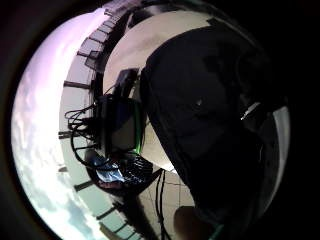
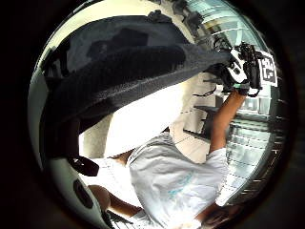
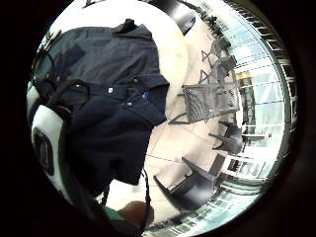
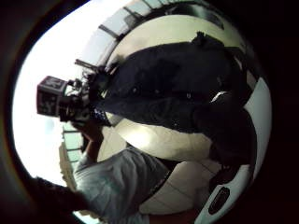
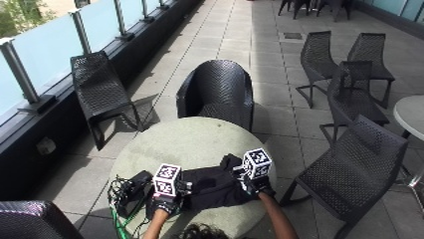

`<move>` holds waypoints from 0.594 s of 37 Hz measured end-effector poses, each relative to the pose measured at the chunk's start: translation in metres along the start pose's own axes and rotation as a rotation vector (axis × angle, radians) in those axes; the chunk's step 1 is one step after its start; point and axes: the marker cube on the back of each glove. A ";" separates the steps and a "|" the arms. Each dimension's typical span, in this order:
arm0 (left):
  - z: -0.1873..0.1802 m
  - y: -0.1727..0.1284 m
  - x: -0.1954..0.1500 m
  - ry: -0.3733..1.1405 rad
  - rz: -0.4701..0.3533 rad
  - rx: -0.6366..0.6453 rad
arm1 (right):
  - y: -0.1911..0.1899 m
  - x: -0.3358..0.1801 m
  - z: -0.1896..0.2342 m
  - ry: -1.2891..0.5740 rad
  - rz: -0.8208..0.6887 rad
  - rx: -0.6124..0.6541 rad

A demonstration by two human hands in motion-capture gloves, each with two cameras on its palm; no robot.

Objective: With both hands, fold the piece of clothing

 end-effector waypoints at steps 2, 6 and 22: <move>-0.012 -0.027 -0.010 0.022 -0.047 0.001 | -0.029 0.002 -0.013 -0.008 0.045 -0.013; -0.018 -0.085 -0.028 -0.108 -0.239 0.047 | -0.074 -0.005 -0.027 0.047 0.201 -0.191; -0.006 -0.101 -0.030 -0.189 -0.349 0.064 | -0.155 0.007 0.036 0.163 0.276 -0.175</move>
